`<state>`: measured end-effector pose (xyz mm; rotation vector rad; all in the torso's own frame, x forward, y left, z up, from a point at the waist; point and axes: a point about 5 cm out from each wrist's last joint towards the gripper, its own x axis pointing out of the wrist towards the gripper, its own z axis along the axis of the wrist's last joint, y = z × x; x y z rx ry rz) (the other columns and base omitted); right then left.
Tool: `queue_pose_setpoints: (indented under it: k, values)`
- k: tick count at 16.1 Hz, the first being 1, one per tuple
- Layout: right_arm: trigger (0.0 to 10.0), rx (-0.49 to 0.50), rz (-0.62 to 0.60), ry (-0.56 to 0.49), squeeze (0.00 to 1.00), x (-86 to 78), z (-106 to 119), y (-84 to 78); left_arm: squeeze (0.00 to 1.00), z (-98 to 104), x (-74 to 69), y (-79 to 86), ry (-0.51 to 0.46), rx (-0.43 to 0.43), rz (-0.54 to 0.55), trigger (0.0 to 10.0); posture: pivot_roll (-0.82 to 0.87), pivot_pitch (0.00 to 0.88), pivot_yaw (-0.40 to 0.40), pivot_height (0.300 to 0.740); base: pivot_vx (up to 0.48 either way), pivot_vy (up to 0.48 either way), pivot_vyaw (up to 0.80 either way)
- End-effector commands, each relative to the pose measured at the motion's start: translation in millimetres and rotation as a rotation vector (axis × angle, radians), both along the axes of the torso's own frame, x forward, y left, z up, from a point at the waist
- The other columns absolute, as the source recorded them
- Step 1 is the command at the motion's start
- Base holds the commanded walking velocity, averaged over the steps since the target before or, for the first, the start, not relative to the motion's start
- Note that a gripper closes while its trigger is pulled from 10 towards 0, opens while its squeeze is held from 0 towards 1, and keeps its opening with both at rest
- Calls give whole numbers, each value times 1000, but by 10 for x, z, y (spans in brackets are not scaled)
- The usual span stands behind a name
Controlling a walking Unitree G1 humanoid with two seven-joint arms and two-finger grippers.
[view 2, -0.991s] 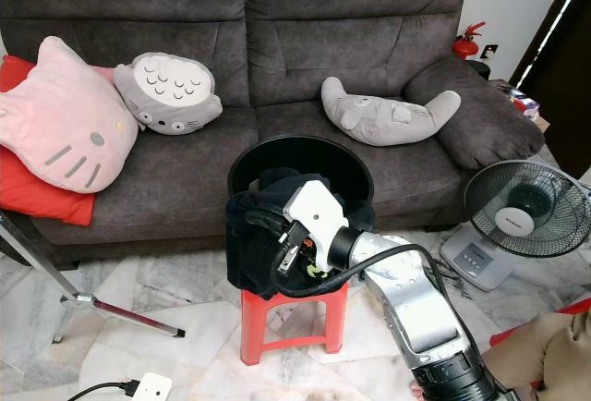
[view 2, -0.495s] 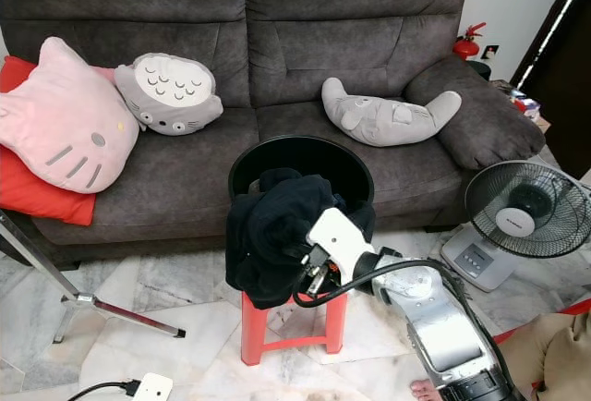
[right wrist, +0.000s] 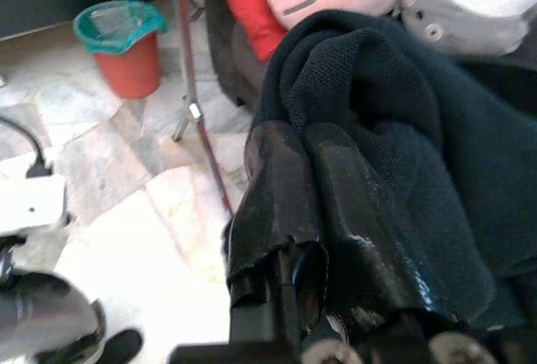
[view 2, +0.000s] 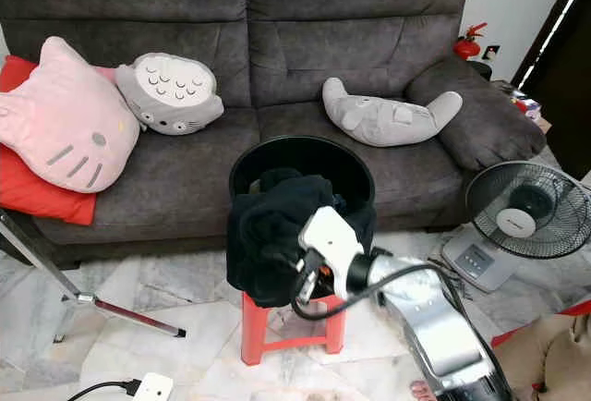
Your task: Hang hanger
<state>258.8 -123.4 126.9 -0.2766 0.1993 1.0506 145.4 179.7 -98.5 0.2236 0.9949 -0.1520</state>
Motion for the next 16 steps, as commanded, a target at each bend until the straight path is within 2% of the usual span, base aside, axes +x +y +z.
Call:
queue_pose_setpoints:
  k: [1,2,3,4,5,6,7,8,9,10,11,16]
  values:
    - [0,-13,20,-3,0,-17,-7,-5,0,-51,-119,-42,50,-9,-23,10000,-81,0,-28,740,0,0,0]
    - [353,-20,87,28,0,-95,-28,3,0,-49,-115,-43,48,-9,-23,10000,-81,0,-28,740,0,0,0]
    - [353,-20,87,28,0,-95,-28,3,0,-49,-115,-43,48,-9,-23,10000,-81,0,-28,740,0,0,0]
    - [2392,-29,167,51,0,-189,-34,27,0,-49,-116,-41,48,-8,-26,10000,-81,0,-27,740,0,0,0]
    - [784,-25,181,51,0,-205,-30,36,0,-49,-117,-39,48,-7,-27,10000,-81,0,-27,740,0,0,0]
    - [3490,-18,180,44,0,-199,-21,44,0,-49,-116,-38,48,-7,-27,10000,-81,0,-27,740,0,0,0]
    - [7412,-19,187,43,0,-203,-22,50,0,-49,-116,-39,48,-7,-28,10000,-81,0,-27,740,0,0,0]
    - [10000,-22,195,37,0,-210,-21,55,0,-49,-115,-40,48,-8,-28,10000,-81,0,-27,740,0,0,0]
    - [10000,-21,195,38,0,-212,-18,46,0,-49,-116,-39,48,-7,-29,10000,-81,0,-27,740,0,0,0]
    - [10000,-19,184,48,137,-206,-17,25,0,-49,-117,-38,49,-7,-29,10000,-82,0,-26,740,0,0,0]
    - [10000,-14,181,59,1000,-203,-16,12,0,-49,-116,-39,49,-7,-30,10000,-82,0,-26,740,0,0,0]
    - [10000,-22,160,56,1000,-203,-12,-45,0,-48,-113,-39,48,-7,-30,10000,-81,0,-28,740,0,0,0]
